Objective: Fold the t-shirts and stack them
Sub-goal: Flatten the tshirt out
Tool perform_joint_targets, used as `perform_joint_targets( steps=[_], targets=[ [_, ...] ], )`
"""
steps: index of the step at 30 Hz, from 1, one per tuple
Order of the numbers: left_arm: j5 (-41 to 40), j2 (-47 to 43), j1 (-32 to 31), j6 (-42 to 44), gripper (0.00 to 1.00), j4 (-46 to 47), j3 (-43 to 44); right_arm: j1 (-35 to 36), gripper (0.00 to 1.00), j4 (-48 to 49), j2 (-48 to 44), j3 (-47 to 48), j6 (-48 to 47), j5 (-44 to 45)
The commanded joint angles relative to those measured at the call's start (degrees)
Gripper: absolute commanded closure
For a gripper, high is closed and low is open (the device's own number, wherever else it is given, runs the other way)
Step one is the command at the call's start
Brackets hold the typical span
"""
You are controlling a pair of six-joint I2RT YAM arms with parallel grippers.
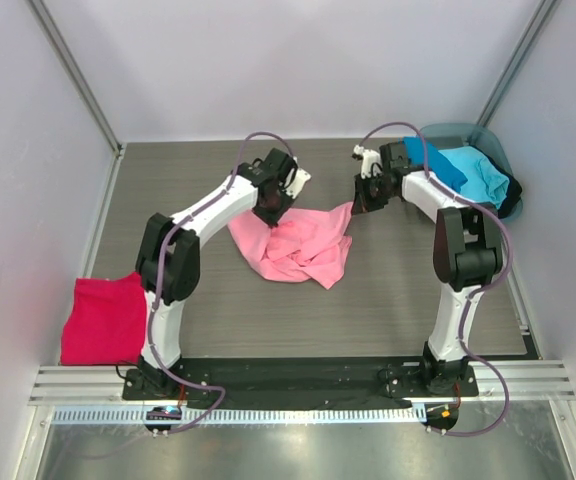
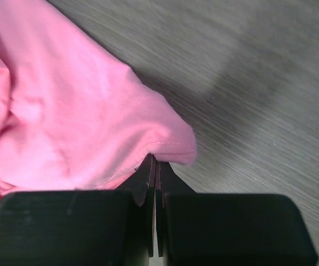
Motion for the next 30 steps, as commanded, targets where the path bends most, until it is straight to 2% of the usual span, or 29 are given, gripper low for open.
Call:
perform_joint_targets(
  steps=[1,8,13,18,19,23,24,25,26,28,30],
  targets=[
    [-4.94,-9.58,0.34,1.16,1.0,1.6,0.18,-0.14,0.99,0.8,-6.91,5.13,1.85,-3.76],
    [-11.89,-23.3,2.79,1.69,1.0,2.04,-5.35,-0.22,0.99,0.45,-16.4,6.63,0.19,-1.58],
    [-13.48,-32.51,5.26,1.87,1.0,2.39,-11.59,-0.23,0.99,0.45,-19.22,9.44,-1.4,1.24],
    [-14.45,-38.42,5.53,0.73,1.0,1.43,-23.62,-0.31,0.99,0.54,-19.75,10.42,-1.57,2.83],
    [-14.01,-39.21,5.61,0.46,0.97,1.43,-27.73,-0.31,0.99,0.37,-19.49,9.54,-1.75,3.0],
    [-12.34,-41.94,5.79,-0.07,0.8,1.16,-35.15,-0.23,0.99,0.36,-18.52,6.46,-1.93,3.09],
    [-12.34,-42.03,5.79,0.2,0.76,1.68,-35.42,-0.31,0.99,0.36,-18.26,6.2,-1.93,3.01],
    [-12.25,-42.12,5.79,0.55,0.63,1.86,-34.64,-0.23,0.99,0.36,-18.08,6.02,-2.1,3.09],
    [-11.9,-41.94,5.7,0.72,0.56,2.13,-33.67,-0.23,0.99,0.45,-17.82,6.02,-2.19,3.61],
    [-7.97,-40.28,5.62,1.51,0.47,2.74,-30.0,-0.23,0.99,0.36,-17.47,6.19,-2.71,4.14],
    [-5.06,-37.03,5.44,1.25,0.44,3.36,-27.17,-0.23,0.99,0.45,-17.03,6.11,-2.8,4.41]
  ],
)
